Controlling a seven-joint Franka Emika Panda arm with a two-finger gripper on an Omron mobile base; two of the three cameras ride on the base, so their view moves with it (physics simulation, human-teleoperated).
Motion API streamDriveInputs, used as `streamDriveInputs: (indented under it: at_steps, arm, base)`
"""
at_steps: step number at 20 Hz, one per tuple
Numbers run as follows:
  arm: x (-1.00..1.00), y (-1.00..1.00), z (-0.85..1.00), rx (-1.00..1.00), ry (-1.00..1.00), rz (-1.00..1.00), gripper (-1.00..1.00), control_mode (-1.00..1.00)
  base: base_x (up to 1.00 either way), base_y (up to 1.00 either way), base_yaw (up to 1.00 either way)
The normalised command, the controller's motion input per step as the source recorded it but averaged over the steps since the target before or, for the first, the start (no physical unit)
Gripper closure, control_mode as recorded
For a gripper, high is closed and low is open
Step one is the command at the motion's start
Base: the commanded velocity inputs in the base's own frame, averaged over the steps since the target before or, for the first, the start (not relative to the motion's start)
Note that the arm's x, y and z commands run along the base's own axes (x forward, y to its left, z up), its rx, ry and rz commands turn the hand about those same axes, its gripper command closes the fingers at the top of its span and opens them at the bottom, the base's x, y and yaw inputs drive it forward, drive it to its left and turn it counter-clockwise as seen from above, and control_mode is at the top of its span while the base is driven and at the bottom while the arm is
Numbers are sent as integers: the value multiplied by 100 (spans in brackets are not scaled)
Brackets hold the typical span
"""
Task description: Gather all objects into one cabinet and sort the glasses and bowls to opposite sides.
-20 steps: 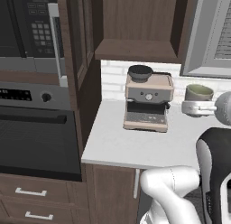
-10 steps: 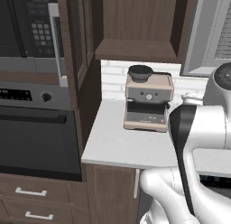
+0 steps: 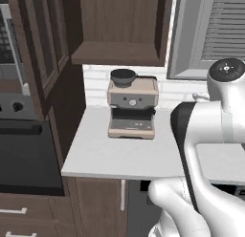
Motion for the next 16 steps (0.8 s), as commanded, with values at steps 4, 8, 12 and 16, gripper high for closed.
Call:
streamDriveInputs:
  at_steps: [4,8,12,16]
  arm:
    - [0,0,0,0,0,0,100,100]
    - [0,0,0,0,0,0,100,100]
    - [0,0,0,0,0,0,100,100]
    - [0,0,0,0,0,0,100,100]
  base:
    - [0,-83,-13]
    - [6,-89,-3]
    - [18,-100,0]
    - [26,-100,0]
